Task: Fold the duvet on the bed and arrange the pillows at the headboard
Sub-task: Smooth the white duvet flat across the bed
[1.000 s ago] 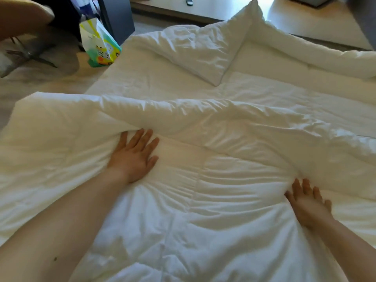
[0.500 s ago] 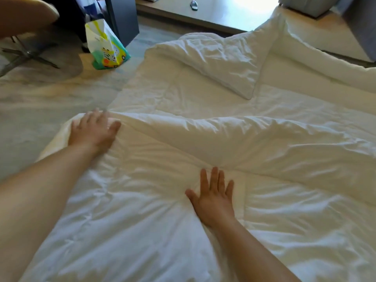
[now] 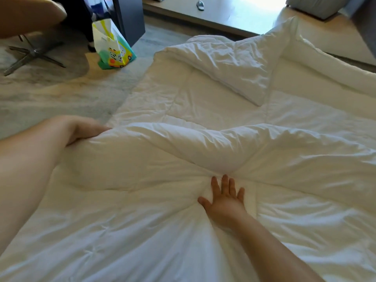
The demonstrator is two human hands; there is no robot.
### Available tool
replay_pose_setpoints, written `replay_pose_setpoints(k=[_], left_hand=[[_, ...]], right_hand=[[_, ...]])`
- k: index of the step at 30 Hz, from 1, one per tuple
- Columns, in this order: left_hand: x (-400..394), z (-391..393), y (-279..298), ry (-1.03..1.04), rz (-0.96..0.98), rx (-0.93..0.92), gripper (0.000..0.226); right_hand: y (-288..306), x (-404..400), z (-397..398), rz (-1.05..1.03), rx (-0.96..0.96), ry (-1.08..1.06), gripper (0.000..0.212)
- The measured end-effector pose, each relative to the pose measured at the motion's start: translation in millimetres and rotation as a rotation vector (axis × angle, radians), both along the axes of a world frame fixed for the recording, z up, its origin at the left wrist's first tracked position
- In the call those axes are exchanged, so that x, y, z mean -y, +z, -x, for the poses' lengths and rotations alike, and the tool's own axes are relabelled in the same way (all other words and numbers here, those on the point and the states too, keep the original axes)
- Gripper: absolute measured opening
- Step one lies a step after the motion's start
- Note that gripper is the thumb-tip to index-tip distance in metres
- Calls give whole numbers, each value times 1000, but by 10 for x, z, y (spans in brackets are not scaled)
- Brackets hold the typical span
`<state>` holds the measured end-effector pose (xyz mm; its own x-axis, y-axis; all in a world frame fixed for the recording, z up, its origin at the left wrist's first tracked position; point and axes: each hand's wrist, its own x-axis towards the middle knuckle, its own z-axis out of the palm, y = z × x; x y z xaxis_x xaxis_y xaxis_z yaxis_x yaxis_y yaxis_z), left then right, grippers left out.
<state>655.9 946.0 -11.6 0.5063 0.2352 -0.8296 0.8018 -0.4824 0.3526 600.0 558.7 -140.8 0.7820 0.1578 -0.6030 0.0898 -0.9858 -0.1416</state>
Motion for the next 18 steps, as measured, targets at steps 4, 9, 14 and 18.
replay_pose_setpoints(k=[4,9,14,18], left_hand=[[-23,145,-234,-163,42,355,27],[32,438,-563,-292,-228,799,21],[44,801,-610,-558,-598,1259,33],[-34,672,-370,-574,-737,1344,44]], right_hand=[[913,111,-561,-458,642,-263,44],[1426,-126,-1544,-508,601,-218,59],[806,-116,-1394,85,66,19,102],[873,-116,-1172,30,269,289,34]])
